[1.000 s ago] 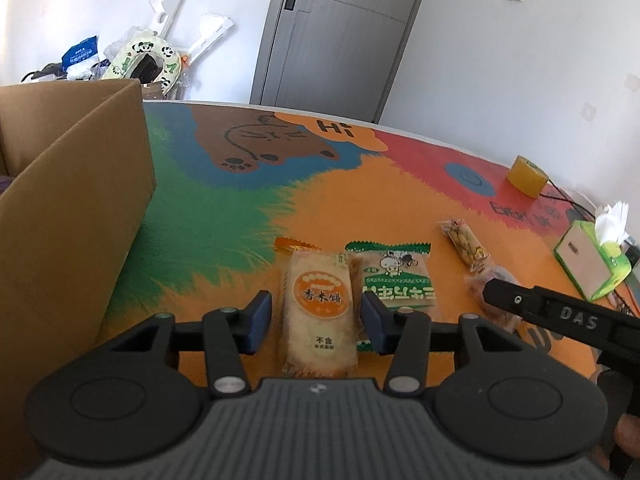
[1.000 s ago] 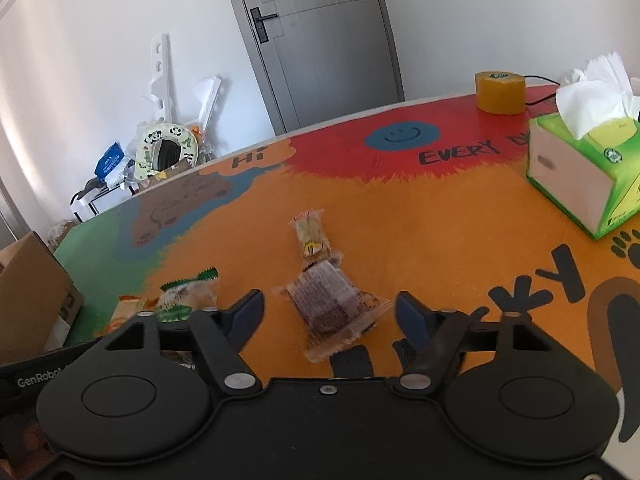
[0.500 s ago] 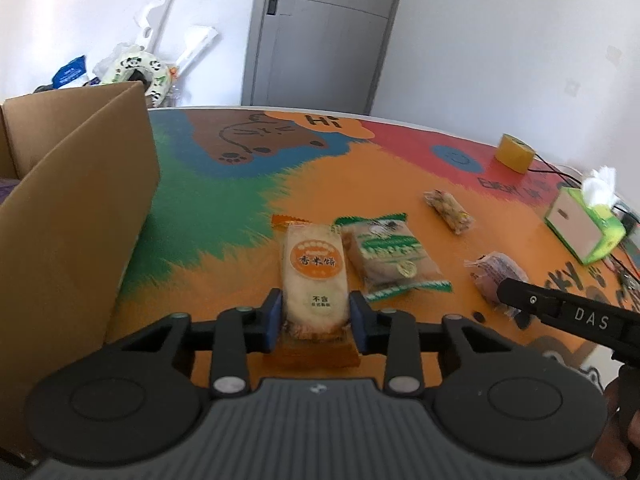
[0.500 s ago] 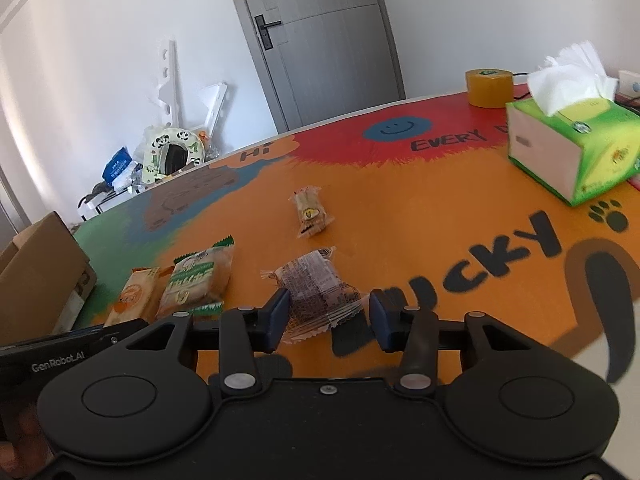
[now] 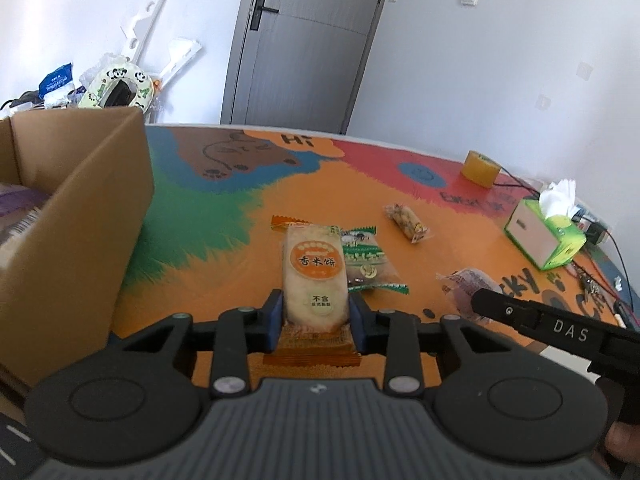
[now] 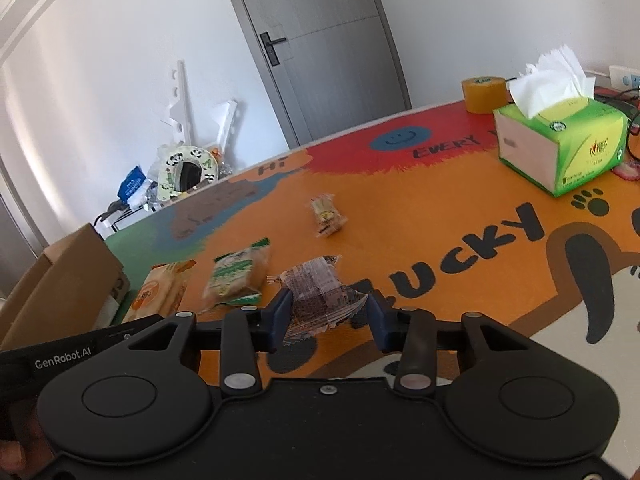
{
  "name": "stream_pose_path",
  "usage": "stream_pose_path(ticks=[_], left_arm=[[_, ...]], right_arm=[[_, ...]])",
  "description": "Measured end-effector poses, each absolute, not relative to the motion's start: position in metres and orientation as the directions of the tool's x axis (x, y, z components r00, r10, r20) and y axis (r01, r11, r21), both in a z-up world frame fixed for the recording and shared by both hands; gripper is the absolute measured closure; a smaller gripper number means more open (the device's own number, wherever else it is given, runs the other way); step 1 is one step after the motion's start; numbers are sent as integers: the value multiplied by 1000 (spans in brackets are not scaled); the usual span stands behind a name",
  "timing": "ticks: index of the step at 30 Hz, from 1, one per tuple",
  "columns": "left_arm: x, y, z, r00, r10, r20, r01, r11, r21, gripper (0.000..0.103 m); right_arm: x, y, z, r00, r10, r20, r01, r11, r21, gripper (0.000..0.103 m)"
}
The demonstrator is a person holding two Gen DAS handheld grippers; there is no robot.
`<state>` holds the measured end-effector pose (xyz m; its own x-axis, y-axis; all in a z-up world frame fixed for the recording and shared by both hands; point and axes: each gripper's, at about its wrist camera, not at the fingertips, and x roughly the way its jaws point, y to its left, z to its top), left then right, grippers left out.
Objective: Organize snacks
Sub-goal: 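Close the left tool on the bread pack while the right tool grasps the brown candy bag, then lift and carry the bread pack and brown candy bag over the box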
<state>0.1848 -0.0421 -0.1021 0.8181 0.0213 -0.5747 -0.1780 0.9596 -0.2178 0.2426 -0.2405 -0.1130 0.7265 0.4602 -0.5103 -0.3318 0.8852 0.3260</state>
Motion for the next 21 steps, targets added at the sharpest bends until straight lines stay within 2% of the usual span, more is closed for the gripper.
stream_pose_path(ticks=[18, 21], left_arm=[[143, -17, -46, 893, 54, -447, -181, 952, -246, 70], [134, -11, -38, 904, 66, -423, -188, 949, -252, 70]], right_arm=[[211, -210, -63, 749, 525, -405, -424, 849, 315, 64], [206, -202, -55, 746, 539, -390, -443, 840, 314, 68]])
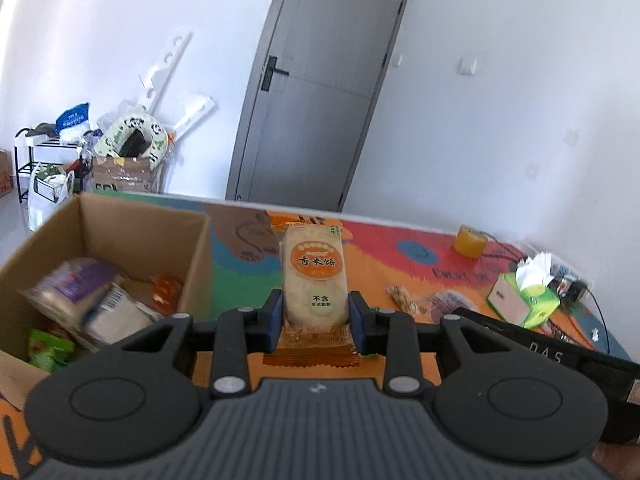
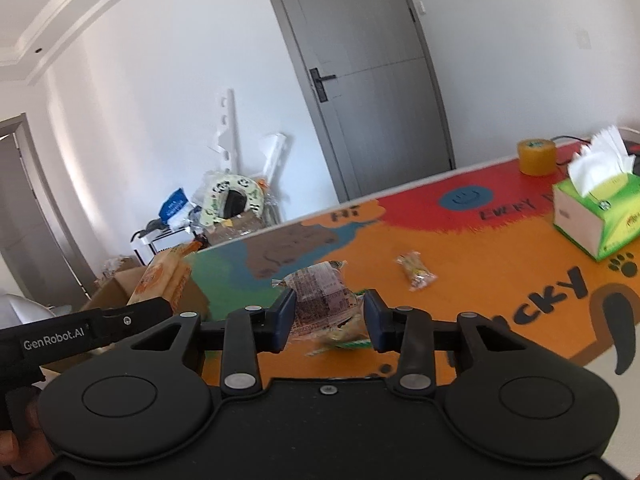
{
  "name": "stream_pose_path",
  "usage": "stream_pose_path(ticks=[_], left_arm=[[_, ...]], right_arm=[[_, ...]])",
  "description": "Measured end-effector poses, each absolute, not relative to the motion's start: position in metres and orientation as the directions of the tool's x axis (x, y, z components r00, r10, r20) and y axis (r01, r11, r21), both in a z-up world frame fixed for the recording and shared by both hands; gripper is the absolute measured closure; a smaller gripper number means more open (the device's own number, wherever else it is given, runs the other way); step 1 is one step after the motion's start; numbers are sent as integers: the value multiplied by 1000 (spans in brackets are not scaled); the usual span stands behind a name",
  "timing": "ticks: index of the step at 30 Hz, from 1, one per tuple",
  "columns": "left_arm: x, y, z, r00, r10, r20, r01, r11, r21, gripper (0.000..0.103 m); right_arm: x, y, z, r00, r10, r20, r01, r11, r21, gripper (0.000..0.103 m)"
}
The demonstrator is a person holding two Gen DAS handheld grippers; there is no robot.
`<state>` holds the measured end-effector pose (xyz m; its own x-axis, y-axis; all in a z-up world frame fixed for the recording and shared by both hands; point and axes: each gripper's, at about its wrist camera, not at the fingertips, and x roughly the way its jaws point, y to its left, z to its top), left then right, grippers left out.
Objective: Organize snacks
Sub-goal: 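Lift and carry the bread pack and brown candy bag over the box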
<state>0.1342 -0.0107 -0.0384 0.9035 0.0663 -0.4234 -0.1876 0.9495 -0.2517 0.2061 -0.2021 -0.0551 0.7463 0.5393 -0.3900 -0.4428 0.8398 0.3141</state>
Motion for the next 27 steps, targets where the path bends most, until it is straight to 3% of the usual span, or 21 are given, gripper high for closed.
stream_pose_path(ticks=[12, 27], left_arm=[[102, 35, -24, 915, 140, -378, -258, 924, -282, 70], [91, 95, -33, 893, 208, -399, -347, 883, -317, 70]], right_arm=[[192, -160, -29, 720, 602, -345, -528, 798, 290, 70], [184, -101, -18, 667, 662, -342, -609, 748, 262, 70]])
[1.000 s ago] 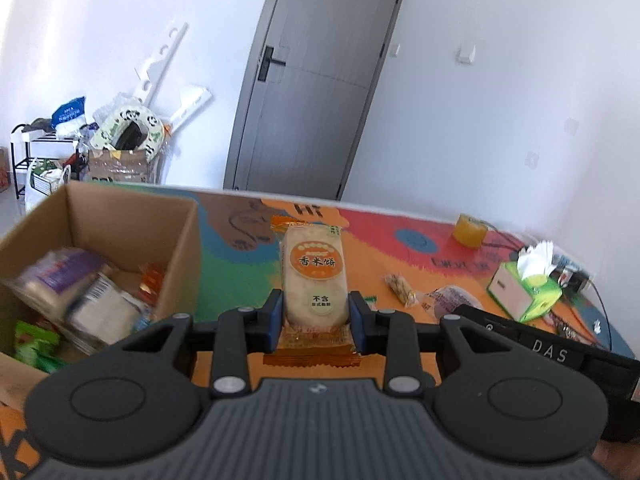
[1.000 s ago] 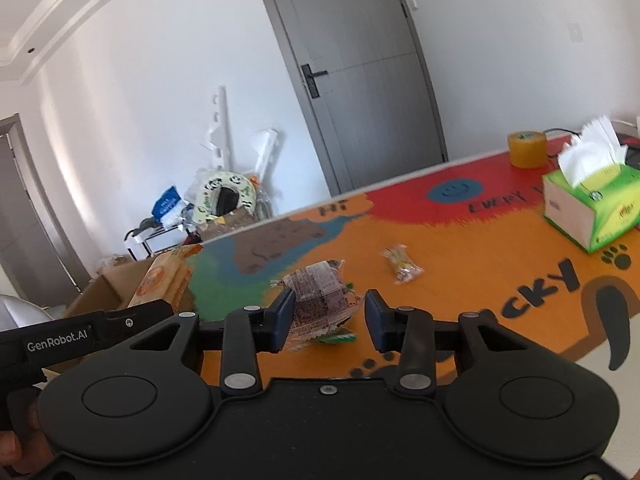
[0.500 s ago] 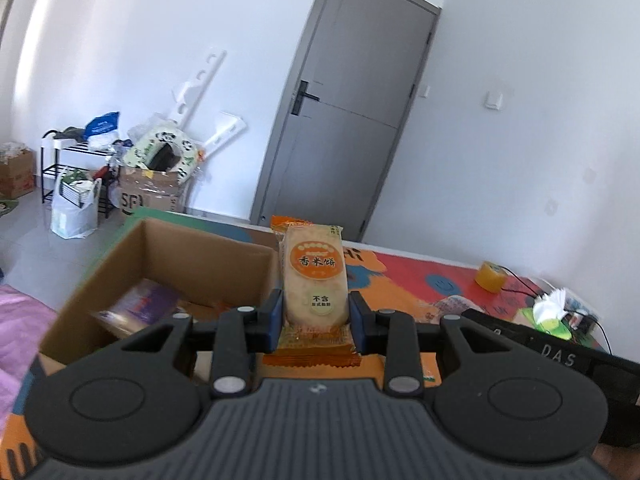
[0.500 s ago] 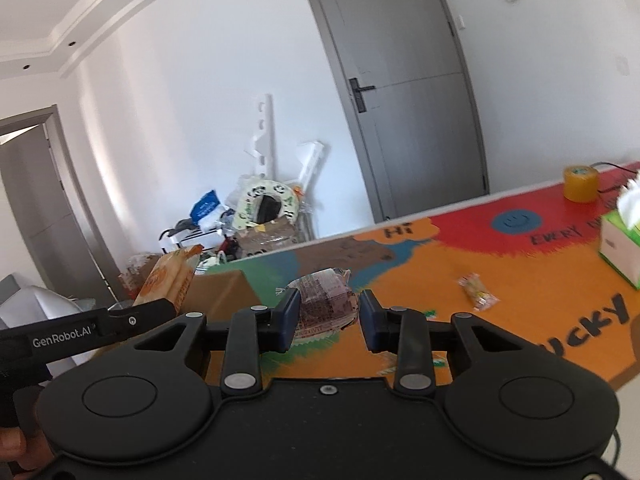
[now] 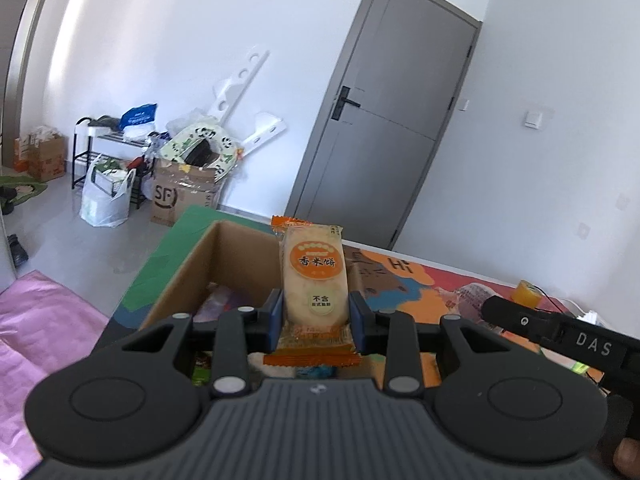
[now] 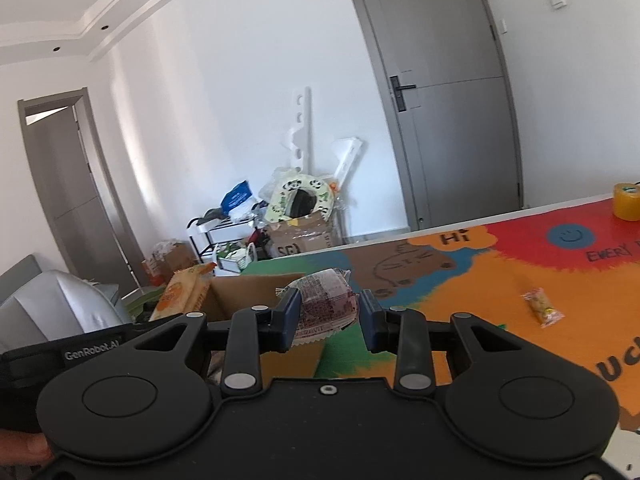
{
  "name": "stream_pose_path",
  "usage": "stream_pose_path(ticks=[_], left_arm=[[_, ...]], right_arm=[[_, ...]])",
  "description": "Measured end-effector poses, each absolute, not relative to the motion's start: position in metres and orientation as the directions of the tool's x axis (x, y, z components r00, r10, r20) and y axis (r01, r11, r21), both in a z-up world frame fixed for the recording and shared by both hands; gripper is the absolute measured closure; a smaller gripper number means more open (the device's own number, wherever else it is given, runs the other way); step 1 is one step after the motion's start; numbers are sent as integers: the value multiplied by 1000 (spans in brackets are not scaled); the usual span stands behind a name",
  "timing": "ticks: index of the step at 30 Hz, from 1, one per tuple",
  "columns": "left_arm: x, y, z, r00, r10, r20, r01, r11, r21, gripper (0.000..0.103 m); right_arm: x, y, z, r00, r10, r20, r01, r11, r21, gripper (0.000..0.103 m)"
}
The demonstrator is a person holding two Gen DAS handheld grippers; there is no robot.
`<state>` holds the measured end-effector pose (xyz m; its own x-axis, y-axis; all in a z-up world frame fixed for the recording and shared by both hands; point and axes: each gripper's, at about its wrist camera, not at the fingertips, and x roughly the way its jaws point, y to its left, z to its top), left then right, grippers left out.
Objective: Organize snacks
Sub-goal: 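Lift and carry the bread pack and brown candy bag over the box, then open both tools to drop the bread pack and candy bag into the box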
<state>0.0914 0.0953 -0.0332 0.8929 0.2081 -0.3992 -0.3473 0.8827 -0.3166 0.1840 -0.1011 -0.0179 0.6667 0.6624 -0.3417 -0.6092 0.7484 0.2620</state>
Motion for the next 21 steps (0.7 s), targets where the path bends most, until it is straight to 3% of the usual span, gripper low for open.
stream_pose_path(ticks=[12, 17, 21], left_arm=[[83, 122, -45, 858, 217, -465, -394, 860, -325, 70], [76, 132, -45, 853, 214, -476, -406, 845, -347, 59], [67, 138, -37, 854, 244, -459, -429, 830, -356, 57]], right_arm=[[172, -58, -17, 609, 700, -373, -664, 707, 243, 70], [161, -44, -15, 580, 720, -381, -694, 681, 232, 70], [156, -38, -13, 554, 739, -384, -712, 659, 242, 70]])
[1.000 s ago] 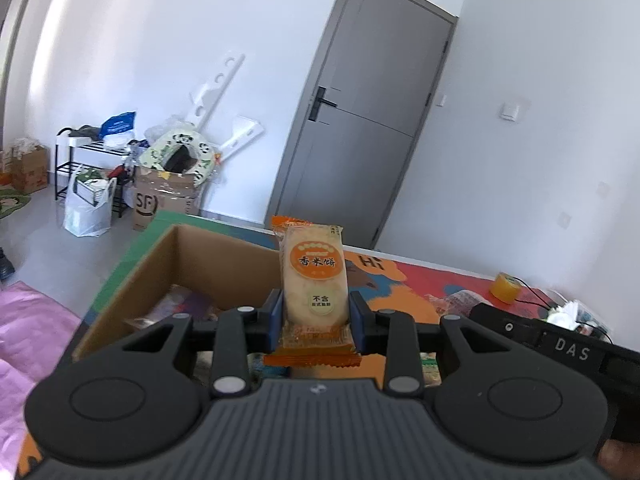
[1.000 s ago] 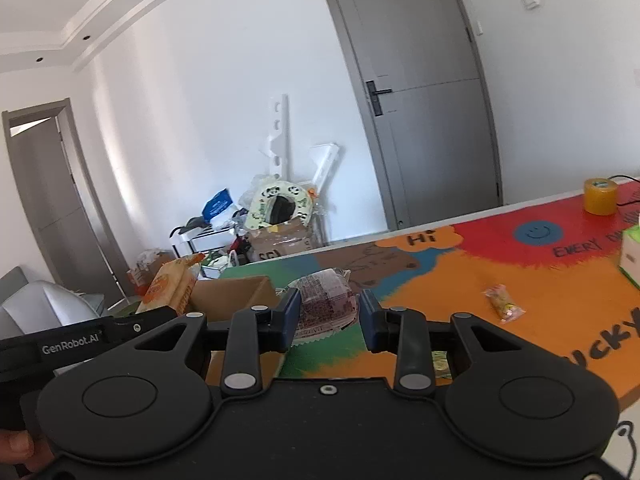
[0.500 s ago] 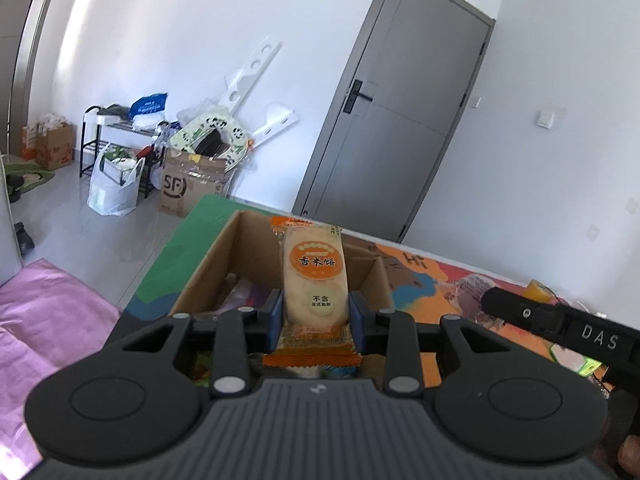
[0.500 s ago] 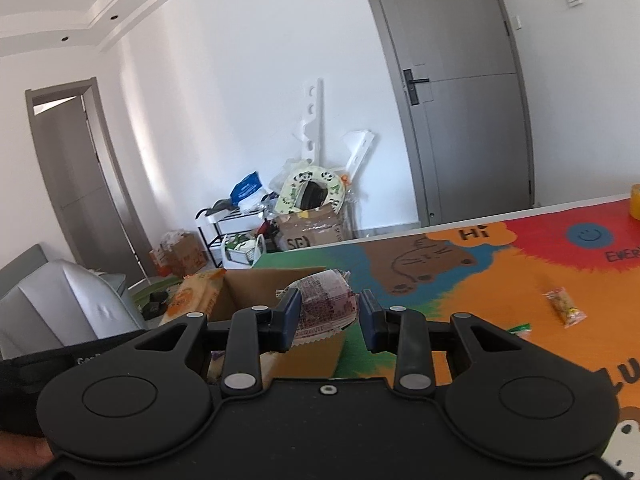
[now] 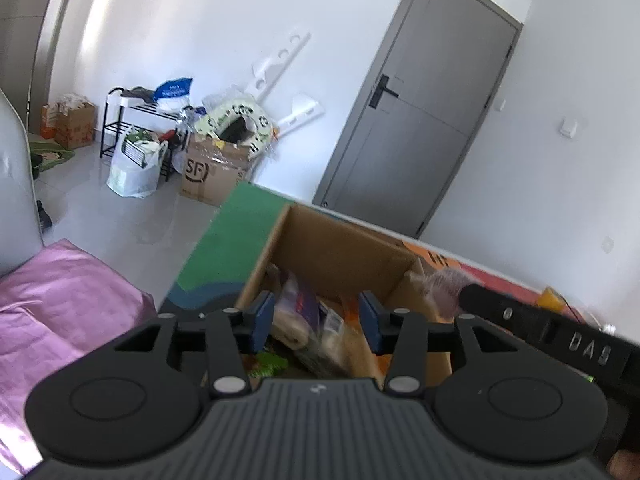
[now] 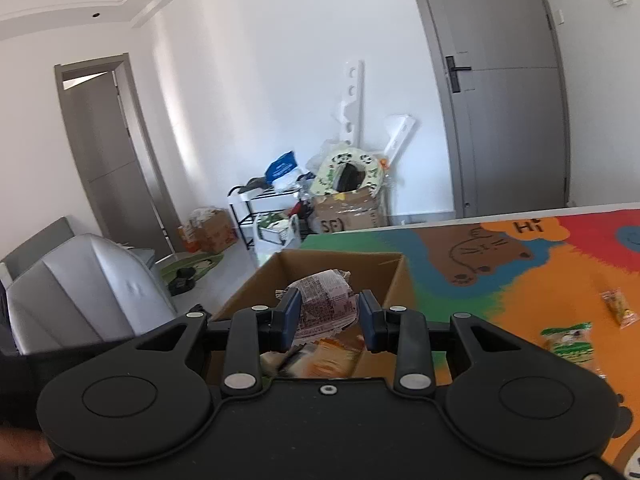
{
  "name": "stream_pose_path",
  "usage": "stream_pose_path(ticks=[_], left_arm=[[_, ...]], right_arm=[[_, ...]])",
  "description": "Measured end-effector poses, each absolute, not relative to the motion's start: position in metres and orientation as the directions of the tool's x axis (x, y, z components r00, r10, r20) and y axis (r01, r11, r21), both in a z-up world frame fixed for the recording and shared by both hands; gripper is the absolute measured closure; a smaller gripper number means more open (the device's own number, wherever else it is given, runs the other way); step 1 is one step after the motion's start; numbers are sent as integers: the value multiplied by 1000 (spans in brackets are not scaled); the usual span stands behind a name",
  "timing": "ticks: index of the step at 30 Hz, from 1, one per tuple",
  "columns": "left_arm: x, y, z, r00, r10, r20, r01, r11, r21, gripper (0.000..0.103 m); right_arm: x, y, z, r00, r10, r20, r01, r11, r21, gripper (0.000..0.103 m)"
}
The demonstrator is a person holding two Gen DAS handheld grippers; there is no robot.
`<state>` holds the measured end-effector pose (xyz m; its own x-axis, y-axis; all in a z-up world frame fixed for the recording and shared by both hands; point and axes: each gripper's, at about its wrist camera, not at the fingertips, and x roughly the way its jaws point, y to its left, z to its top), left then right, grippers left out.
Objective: Organize snacks
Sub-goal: 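Open both tools to drop the bread pack and candy bag into the box, then move both tools back from the box to the last snacks on the table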
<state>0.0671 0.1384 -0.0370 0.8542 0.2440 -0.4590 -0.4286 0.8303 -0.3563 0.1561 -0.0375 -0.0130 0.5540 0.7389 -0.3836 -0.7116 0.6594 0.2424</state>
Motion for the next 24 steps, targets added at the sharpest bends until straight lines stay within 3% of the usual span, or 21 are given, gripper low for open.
stream_pose_path(ticks=[7, 14, 18, 24], left_arm=[[66, 136, -30, 855, 253, -453, -433, 828, -356, 53], [70, 126, -27, 860, 231, -455, -411, 842, -350, 34], [75, 116, -25, 861, 220, -458, -398, 853, -338, 29], [83, 97, -27, 864, 191, -466, -365, 875, -319, 28]], right_arm=[[153, -40, -12, 511, 762, -398, -720, 632, 286, 63], [161, -70, -10, 582, 711, -395, -659, 697, 284, 50], [167, -86, -16, 613, 682, -399, -620, 728, 291, 47], [168, -108, -21, 650, 645, -402, -582, 763, 283, 29]])
